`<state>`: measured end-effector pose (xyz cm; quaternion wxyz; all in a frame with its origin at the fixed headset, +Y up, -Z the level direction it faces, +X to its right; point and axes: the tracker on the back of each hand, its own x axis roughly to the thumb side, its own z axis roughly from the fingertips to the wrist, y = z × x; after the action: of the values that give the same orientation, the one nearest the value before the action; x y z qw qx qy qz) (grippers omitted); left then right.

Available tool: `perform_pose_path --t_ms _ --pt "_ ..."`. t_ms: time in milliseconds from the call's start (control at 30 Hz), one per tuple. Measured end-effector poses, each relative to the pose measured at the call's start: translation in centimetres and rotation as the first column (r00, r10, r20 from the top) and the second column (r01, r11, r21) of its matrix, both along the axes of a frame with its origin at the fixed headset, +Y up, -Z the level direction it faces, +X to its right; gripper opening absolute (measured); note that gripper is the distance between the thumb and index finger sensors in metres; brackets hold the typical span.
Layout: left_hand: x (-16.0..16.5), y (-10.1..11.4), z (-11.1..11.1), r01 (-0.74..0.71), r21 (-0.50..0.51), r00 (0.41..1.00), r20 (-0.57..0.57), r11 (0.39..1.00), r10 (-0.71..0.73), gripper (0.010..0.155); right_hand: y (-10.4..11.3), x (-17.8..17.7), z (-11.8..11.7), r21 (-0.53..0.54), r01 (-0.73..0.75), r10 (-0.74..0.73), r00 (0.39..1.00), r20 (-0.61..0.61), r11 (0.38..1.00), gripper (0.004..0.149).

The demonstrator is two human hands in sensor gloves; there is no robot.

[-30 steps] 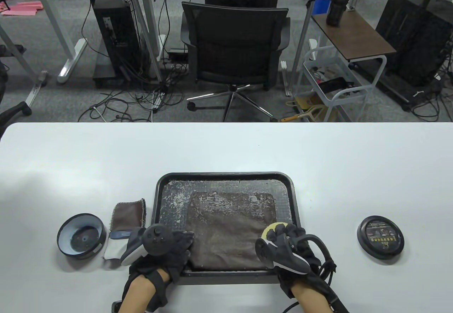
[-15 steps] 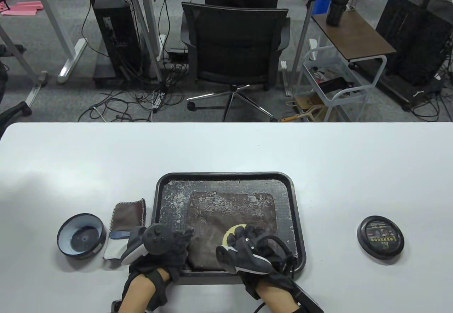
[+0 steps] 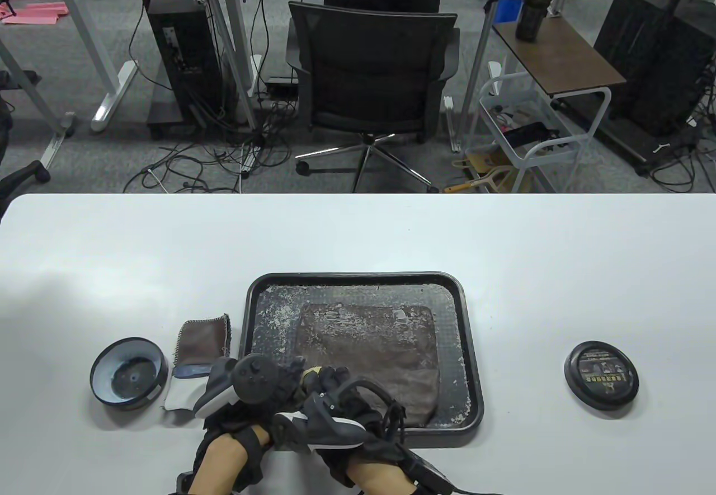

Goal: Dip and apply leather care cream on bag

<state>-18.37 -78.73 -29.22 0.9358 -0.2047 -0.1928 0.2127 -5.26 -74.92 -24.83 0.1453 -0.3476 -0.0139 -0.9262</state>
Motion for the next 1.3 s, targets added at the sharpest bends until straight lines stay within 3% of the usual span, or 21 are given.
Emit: perform_pose_path --t_ms 400,933,1300 --pt "0.5 0.2 0.1 0.088 0.024 0.996 0.010 0.996 -0.088 0.059 0.0 5.1 -0.5 -0.108 0.070 -0.061 0.995 0.082 0.992 0.053" --pt "0.2 0.2 0.2 0.074 0.025 0.997 0.007 0.997 -0.075 0.058 0.4 15.0 -0.1 -0.085 0.038 -0.019 0.976 0.217 0.996 0.052" --pt "0.0 0.2 0.2 0.057 0.030 0.998 0.006 0.998 -0.057 0.058 1.0 18.9 -0.3 -0.083 0.015 0.013 0.944 0.329 0.996 0.052"
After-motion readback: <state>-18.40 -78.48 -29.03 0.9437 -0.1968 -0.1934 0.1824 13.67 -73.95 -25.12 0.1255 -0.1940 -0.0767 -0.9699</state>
